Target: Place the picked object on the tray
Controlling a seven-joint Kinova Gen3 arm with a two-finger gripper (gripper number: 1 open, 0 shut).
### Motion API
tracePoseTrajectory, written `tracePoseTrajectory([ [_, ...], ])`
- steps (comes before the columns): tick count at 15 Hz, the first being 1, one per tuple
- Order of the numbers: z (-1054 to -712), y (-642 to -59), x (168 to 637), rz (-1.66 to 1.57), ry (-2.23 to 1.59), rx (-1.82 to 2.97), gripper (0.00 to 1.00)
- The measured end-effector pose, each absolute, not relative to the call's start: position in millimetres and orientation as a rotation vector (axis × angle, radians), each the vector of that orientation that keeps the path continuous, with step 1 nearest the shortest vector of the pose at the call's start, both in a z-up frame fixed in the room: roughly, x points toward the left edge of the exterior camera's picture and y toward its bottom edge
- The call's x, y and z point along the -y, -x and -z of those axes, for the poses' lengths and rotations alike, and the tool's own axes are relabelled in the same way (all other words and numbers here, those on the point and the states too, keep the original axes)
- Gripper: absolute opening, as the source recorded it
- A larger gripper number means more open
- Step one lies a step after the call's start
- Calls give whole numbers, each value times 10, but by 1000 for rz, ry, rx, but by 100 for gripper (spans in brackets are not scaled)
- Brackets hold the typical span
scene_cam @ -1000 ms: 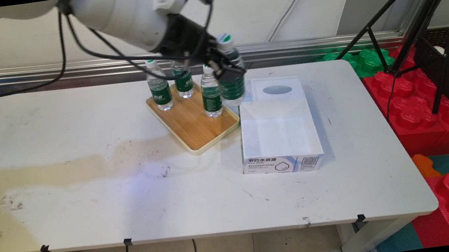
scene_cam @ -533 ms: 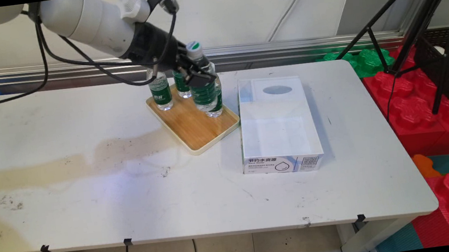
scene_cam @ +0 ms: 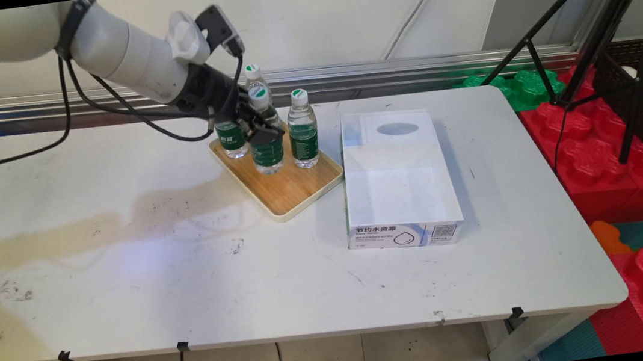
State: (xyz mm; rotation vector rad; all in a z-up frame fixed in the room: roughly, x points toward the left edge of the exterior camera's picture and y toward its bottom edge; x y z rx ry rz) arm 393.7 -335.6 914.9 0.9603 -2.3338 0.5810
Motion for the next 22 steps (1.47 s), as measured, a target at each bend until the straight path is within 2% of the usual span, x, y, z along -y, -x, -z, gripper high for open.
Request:
tracePoseTrajectory([
  [8,-8669,-3998,3530,-505,-945,2367,0],
  [18,-8503,-4063,3591,-457,-928,2323,0],
  [19,-8499,-4077,3587,-456,-926,2323,100],
  [22,-8489,-4115,3569,-451,-916,2326,100],
])
